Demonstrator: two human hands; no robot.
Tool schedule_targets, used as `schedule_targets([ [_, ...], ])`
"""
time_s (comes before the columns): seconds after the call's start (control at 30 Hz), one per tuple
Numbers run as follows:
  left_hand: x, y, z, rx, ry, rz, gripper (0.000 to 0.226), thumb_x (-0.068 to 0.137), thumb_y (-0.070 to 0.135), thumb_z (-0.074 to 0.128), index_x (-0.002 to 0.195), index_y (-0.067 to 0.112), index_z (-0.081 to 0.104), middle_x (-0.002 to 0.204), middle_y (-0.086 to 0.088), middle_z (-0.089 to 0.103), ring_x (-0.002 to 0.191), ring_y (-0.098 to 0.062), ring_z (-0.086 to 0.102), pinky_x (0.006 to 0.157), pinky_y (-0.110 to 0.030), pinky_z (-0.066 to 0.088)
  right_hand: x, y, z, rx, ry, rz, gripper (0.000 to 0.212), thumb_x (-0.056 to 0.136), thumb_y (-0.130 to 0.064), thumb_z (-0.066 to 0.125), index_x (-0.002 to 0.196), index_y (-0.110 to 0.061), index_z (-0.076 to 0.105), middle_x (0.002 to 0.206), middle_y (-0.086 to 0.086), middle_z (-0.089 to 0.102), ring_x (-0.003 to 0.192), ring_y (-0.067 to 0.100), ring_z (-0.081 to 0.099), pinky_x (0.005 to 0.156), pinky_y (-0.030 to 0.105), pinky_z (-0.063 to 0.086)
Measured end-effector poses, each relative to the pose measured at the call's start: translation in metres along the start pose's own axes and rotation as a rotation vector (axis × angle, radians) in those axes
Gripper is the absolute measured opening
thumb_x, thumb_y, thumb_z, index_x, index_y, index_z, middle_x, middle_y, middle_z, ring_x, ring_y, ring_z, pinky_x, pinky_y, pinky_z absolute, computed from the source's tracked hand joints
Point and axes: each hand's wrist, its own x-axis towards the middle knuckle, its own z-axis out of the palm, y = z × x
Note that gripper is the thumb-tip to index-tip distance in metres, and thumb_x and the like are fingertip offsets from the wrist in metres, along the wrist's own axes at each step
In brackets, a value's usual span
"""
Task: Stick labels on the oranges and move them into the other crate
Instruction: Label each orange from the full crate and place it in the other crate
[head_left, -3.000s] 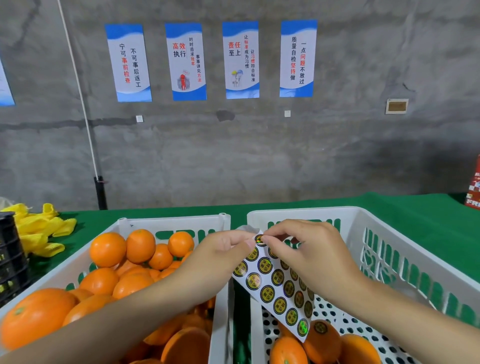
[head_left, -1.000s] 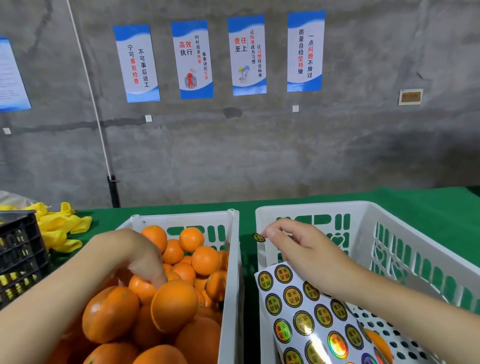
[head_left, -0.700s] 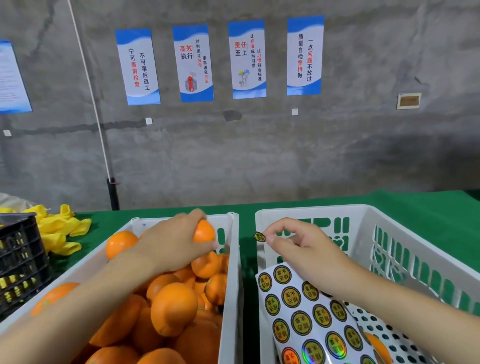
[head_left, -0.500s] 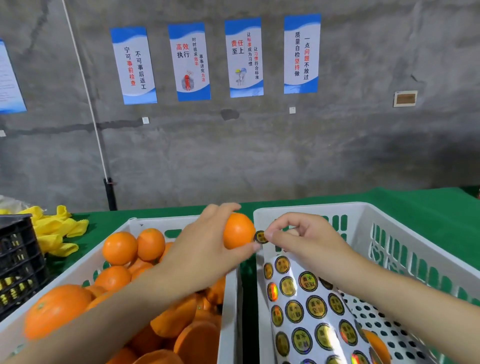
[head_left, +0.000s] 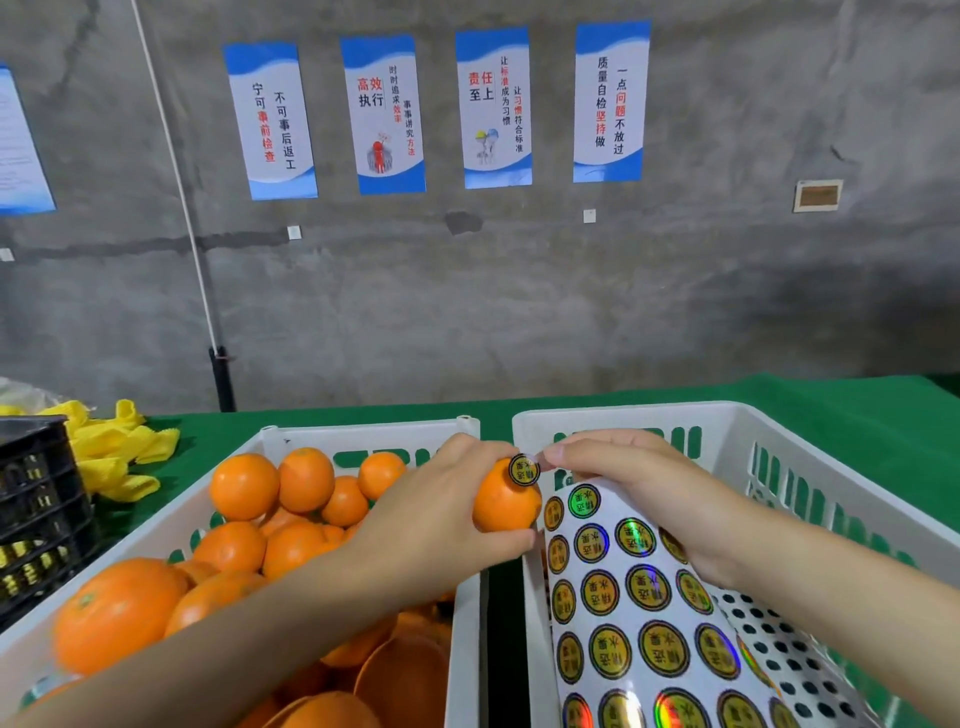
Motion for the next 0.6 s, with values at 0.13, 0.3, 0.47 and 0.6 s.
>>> schedule_targets([
  [0.13,0.000,-0.001,0.000,0.029,0.013,0.004,0.073,0.076,0.072,0.064,0.138,0.052,0.033,0.128,0.020,0.043,0.110,-0.003,0.053,0.091,-0.031,0.051,0.001,0.002,-0.004,-0.034,-0.043,0.025,0.028,0.081,-0.030,0.074,0.100,-0.009,0.076,0.100,0.023,0.073,0.089,0.038,0.071,0.083,0.042,0.058],
  [0.3,-0.002,-0.001,0.001,0.060,0.018,0.032,0.077,0.075,0.077,0.064,0.140,0.051,0.032,0.131,0.023,0.042,0.110,0.001,0.050,0.089,-0.024,0.048,0.003,0.007,-0.003,-0.215,-0.002,-0.044,0.019,0.081,-0.034,0.074,0.094,-0.021,0.078,0.095,0.010,0.077,0.091,0.030,0.073,0.087,0.041,0.059],
  [0.47,-0.001,0.002,-0.001,0.110,0.013,0.061,0.079,0.076,0.078,0.062,0.143,0.050,0.031,0.135,0.023,0.040,0.115,-0.001,0.049,0.089,-0.022,0.047,0.005,0.014,0.002,-0.420,0.134,-0.220,0.012,0.081,-0.042,0.076,0.081,-0.031,0.076,0.074,-0.002,0.075,0.070,0.014,0.072,0.077,0.040,0.061],
  [0.6,0.000,0.003,-0.003,0.155,0.006,0.095,0.079,0.076,0.078,0.060,0.144,0.049,0.031,0.136,0.023,0.038,0.116,-0.002,0.049,0.086,-0.018,0.043,0.008,0.020,-0.001,-0.534,0.201,-0.340,0.031,0.068,-0.061,0.072,0.076,-0.032,0.072,0.048,-0.004,0.057,0.044,0.013,0.048,0.049,0.028,0.045],
])
